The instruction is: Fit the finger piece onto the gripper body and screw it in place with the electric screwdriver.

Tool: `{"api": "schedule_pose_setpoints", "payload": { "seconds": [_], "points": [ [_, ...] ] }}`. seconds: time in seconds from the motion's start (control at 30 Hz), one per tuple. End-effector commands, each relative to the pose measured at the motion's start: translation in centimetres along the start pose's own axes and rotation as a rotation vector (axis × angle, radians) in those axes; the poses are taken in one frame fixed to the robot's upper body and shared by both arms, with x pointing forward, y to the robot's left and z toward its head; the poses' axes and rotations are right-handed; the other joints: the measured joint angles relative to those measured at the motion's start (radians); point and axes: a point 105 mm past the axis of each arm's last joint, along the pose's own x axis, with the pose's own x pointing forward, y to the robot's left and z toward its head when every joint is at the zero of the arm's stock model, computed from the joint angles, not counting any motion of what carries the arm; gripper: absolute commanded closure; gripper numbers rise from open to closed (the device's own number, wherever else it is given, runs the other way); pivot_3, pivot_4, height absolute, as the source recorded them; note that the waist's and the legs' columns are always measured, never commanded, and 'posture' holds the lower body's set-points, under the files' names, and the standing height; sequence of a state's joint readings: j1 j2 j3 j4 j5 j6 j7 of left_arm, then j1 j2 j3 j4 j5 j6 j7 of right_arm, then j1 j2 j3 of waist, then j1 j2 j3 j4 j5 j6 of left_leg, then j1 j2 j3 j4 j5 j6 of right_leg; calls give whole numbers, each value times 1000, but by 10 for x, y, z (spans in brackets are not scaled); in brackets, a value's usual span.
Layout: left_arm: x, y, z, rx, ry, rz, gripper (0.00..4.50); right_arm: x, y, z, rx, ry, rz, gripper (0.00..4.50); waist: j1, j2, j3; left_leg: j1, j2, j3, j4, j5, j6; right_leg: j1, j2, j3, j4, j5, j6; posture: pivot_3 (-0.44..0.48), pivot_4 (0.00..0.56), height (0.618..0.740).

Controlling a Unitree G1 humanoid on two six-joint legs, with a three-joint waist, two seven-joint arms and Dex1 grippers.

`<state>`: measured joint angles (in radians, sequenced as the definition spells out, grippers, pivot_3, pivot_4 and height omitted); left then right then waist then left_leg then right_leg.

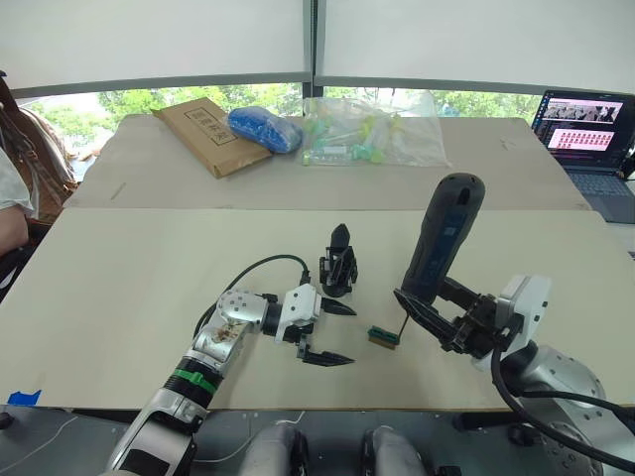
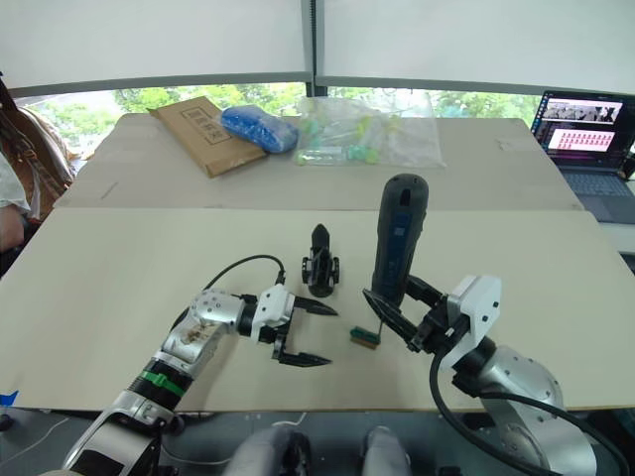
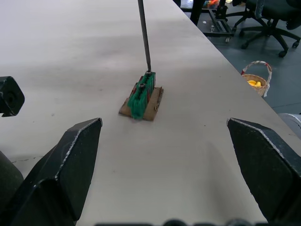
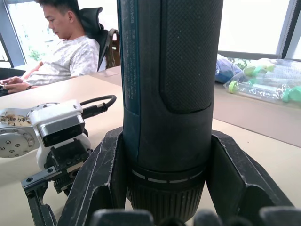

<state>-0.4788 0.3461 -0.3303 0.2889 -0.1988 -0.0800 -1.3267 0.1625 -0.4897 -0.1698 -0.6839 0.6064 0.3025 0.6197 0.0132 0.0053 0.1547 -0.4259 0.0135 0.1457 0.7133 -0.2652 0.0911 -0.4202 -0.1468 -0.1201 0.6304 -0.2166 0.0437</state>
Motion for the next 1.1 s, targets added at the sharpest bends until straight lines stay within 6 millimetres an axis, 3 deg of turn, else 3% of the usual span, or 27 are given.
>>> {"api": "schedule_pose_setpoints", "payload": {
  "seconds": [0.03, 0.5, 0.8, 1.1],
  "points": [
    [2, 3, 11, 39, -17, -7, 0, 2, 4, 15, -49, -59, 26, 2570, 0, 0, 0, 0, 0, 0, 0, 0, 0, 0, 0, 0, 0, 0, 0, 0, 150, 732],
    [0, 2, 10, 34, -16, 0, 0, 6, 6, 21, -64, -75, 47, 2570, 0, 0, 0, 0, 0, 0, 0, 0, 0, 0, 0, 0, 0, 0, 0, 0, 150, 732],
    [-13, -7, 10, -20, -12, 4, 0, 6, 15, 44, -72, -107, 100, 2570, 0, 0, 0, 0, 0, 0, 0, 0, 0, 0, 0, 0, 0, 0, 0, 0, 150, 732],
    [-37, -8, 13, -67, 9, 58, 0, 20, 14, 89, -9, -137, 282, 2570, -1, 0, 0, 0, 1, -1, 0, 0, 0, 0, -1, 0, 0, 0, 0, 0, 150, 732]
  ]
}}
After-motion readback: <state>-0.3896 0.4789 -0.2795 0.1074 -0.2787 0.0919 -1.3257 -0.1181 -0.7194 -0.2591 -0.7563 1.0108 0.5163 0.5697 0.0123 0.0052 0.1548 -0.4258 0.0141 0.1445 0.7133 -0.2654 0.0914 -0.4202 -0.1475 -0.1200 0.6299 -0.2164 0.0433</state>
